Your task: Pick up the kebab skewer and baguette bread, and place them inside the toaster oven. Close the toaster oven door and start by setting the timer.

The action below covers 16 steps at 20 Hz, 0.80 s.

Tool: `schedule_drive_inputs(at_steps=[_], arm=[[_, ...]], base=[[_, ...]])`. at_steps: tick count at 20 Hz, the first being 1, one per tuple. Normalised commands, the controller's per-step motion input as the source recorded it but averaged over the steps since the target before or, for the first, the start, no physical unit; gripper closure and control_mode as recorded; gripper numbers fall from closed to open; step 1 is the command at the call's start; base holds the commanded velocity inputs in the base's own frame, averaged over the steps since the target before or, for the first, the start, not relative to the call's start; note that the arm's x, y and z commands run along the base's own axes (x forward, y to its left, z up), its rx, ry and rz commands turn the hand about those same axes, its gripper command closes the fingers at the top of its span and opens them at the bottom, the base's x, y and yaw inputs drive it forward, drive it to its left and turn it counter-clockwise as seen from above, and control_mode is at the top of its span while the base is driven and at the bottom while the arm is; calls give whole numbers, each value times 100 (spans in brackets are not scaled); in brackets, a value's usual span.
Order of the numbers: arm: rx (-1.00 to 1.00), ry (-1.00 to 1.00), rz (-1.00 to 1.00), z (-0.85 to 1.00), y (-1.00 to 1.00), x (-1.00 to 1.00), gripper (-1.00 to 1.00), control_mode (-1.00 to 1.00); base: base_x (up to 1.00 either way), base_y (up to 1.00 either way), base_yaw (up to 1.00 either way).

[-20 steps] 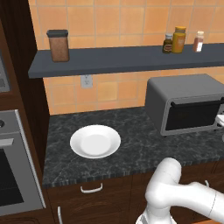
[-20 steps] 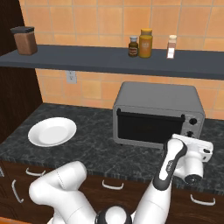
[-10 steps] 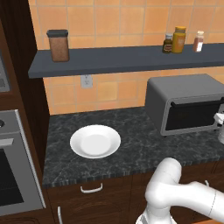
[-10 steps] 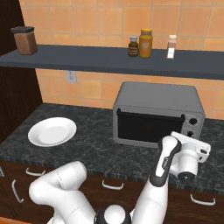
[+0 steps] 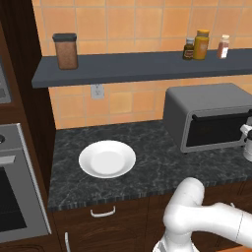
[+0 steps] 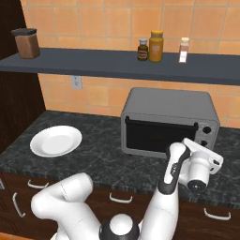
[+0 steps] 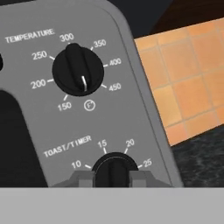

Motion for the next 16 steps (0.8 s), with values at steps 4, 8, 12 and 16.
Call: schedule_drive_inputs(at_steps=[4,8,12,16], arm=[[27,0,-6,31,2,0,100,-100],[28,0,-3,27,0,0,100,-100],[31,0,-2,20,2,0,100,-100],[32,0,0,12,4,0,100,-100]], base=[[0,0,0],[0,0,0],[0,0,0],[0,0,0]])
